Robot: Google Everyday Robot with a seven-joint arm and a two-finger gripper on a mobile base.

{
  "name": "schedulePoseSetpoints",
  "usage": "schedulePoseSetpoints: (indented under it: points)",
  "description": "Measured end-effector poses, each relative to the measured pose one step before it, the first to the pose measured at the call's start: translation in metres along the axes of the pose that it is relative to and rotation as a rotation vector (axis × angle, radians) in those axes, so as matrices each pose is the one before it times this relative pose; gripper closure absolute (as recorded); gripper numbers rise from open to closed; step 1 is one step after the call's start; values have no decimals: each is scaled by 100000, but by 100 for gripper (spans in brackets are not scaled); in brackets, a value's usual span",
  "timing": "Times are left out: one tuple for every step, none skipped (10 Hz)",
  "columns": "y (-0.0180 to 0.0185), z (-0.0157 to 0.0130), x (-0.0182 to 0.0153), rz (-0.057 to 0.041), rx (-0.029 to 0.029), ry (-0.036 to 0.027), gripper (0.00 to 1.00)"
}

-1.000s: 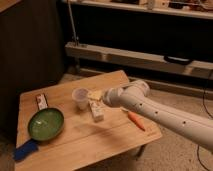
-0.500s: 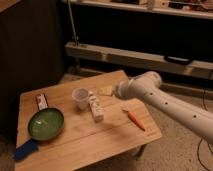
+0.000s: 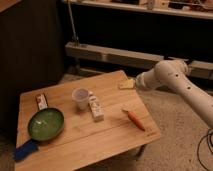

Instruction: Drag the pepper across the table

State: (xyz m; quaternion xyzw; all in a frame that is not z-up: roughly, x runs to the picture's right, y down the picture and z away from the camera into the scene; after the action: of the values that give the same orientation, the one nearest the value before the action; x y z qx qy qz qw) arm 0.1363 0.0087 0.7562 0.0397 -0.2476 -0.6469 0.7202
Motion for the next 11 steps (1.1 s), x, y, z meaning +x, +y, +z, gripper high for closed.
schedulePoseSetpoints:
  points:
    - [-524,1270,-1335,-1378,-2884,-1262,20]
    - [-100,1800,-1838,-1453,-4352,-1982,20]
    - [299,1535,-1472,-707,-4195,-1750,20]
    - [418,2101,-1488,-930,-5213,-2330,20]
    - [175,1138,-687,-366,-3512,-1382,20]
    - [436,1169,-532,-94,-5511,-1265,20]
    - [759,835,176,-379,-5754,272,20]
    - [783,177,195,132,-2926,487,20]
    - [644,-18,6,497,-383,653,20]
    - [687,150,-95,16,1009,659,20]
    - [502,192,-326,-1312,4584,189,20]
